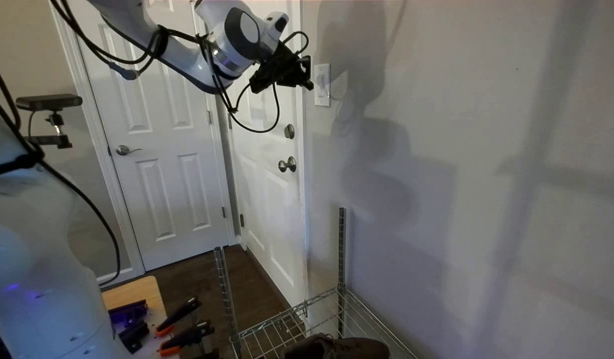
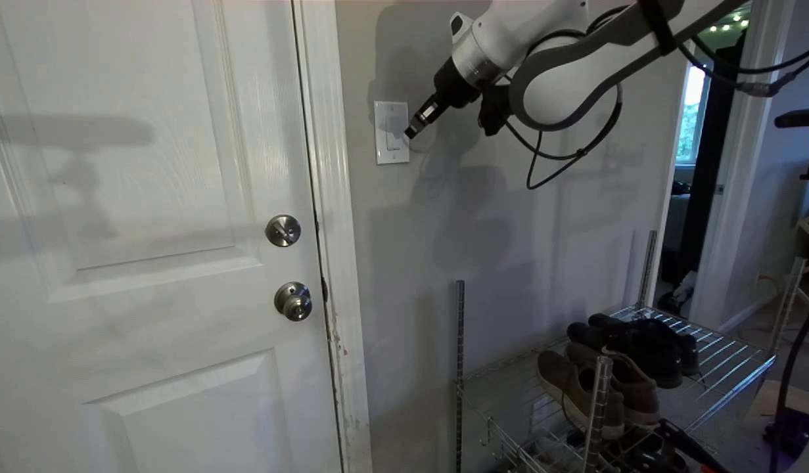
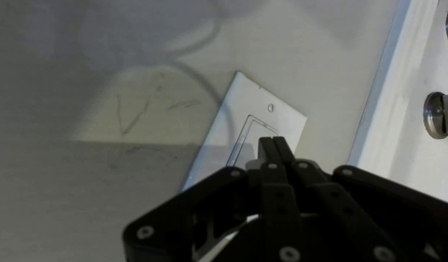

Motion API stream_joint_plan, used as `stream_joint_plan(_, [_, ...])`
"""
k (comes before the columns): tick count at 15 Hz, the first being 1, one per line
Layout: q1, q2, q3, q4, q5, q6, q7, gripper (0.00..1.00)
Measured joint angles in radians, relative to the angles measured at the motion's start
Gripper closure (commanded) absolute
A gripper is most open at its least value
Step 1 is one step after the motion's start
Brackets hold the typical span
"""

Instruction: Switch on the light

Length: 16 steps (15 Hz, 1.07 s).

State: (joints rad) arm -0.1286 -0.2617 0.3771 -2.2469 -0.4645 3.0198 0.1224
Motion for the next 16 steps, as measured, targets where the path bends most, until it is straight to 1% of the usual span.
stream_joint_plan(10, [-0.157, 0.059, 0.162, 0.096, -0.156, 0.000, 0.122, 0.96])
stream_joint_plan(16, [-0.243, 0.100, 0.239, 0.174, -0.265, -0.020, 0.225, 0.96])
